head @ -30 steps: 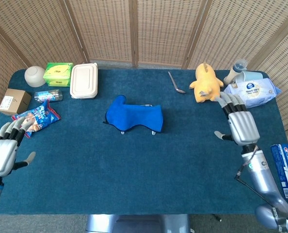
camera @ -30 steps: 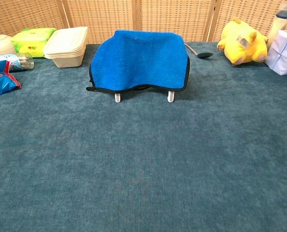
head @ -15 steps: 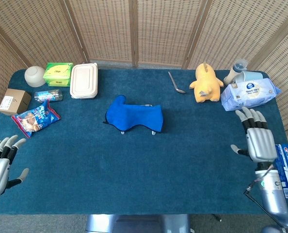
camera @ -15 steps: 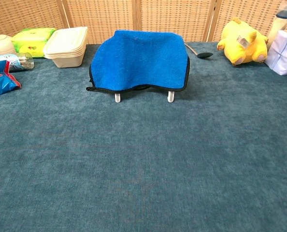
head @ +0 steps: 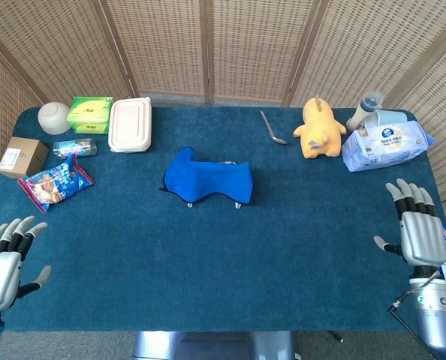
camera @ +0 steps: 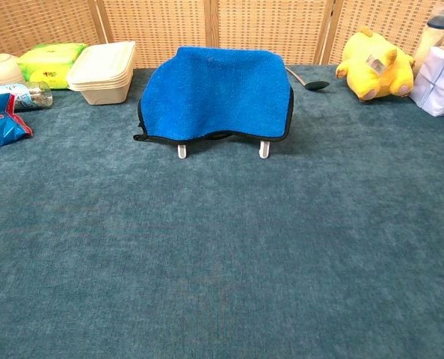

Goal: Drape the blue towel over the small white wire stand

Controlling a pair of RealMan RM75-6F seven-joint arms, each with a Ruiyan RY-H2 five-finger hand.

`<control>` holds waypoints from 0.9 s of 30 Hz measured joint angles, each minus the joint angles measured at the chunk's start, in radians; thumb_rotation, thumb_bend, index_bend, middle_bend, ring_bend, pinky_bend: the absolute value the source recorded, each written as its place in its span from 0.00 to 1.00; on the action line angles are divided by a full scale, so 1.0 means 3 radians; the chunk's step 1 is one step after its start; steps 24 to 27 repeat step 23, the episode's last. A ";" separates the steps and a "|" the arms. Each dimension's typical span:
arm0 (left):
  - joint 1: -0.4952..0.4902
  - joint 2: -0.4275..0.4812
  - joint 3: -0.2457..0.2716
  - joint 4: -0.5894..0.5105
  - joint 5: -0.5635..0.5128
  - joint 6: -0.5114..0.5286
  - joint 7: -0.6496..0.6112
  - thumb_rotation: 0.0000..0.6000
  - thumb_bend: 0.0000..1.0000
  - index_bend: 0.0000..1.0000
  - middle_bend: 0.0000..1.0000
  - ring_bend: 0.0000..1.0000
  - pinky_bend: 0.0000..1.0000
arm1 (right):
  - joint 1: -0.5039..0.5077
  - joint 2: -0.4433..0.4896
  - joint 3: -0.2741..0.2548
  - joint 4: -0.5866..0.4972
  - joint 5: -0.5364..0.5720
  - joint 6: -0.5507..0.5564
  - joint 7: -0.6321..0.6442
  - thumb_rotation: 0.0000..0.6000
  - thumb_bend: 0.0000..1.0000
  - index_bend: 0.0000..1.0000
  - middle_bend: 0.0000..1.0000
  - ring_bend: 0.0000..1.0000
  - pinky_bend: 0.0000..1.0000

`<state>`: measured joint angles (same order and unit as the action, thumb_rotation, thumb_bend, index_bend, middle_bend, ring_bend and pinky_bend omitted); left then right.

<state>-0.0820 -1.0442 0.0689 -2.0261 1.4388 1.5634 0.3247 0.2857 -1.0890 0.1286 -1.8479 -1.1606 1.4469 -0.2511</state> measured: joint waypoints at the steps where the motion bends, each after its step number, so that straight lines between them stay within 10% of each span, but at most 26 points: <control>1: 0.0004 -0.0002 -0.0002 0.0000 0.0002 -0.0004 0.0012 1.00 0.41 0.18 0.11 0.02 0.00 | -0.0023 0.0000 -0.0008 -0.0001 -0.0005 0.0010 -0.0004 1.00 0.13 0.12 0.07 0.00 0.00; 27: 0.0095 -0.0072 -0.0113 0.0035 0.0068 0.0015 0.0110 1.00 0.41 0.20 0.14 0.03 0.00 | -0.0224 -0.0003 -0.0032 -0.0010 -0.0111 0.0014 0.0032 1.00 0.13 0.12 0.07 0.00 0.00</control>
